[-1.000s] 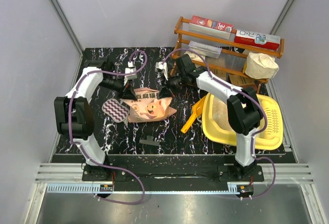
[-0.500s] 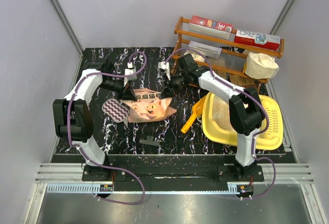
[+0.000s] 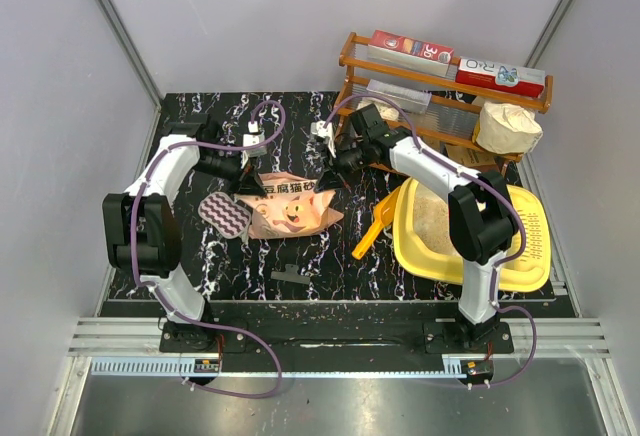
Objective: Fill the litter box with clean litter
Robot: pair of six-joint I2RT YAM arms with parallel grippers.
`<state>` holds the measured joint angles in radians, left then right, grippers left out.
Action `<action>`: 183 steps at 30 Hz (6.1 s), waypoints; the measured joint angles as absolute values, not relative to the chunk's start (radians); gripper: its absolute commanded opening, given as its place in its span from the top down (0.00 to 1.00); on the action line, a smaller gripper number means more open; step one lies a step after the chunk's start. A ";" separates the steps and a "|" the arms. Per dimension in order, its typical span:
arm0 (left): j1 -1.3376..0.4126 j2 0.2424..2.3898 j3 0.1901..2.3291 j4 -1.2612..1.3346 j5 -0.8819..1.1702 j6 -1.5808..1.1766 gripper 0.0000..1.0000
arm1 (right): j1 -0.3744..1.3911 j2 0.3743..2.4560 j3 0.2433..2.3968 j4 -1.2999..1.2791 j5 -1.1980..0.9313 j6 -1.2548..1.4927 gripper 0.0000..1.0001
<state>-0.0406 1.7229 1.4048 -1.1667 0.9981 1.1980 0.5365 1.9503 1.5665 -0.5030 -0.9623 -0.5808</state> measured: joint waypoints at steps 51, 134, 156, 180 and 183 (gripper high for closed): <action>-0.331 1.828 1.435 -0.683 1.062 0.830 0.88 | 0.508 1.931 1.548 -0.507 -0.931 -0.499 1.00; -0.317 1.820 1.364 -0.386 1.027 0.223 1.00 | 0.949 1.915 1.024 0.108 -0.542 0.229 0.57; -0.317 1.820 1.364 -0.388 1.028 0.224 1.00 | 0.949 1.940 1.094 0.063 -0.561 0.225 0.54; -0.317 1.820 1.370 -0.405 1.028 0.238 1.00 | 0.948 1.906 1.069 0.054 -0.652 0.168 1.00; -0.318 1.821 1.388 -0.447 1.023 0.272 1.00 | 0.939 1.843 1.053 0.002 -0.664 0.112 1.00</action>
<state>-0.3176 1.8206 1.3876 -0.4469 1.0225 0.2722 0.9390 1.8435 1.0531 0.0025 -0.6640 0.1123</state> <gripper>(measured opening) 0.027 0.009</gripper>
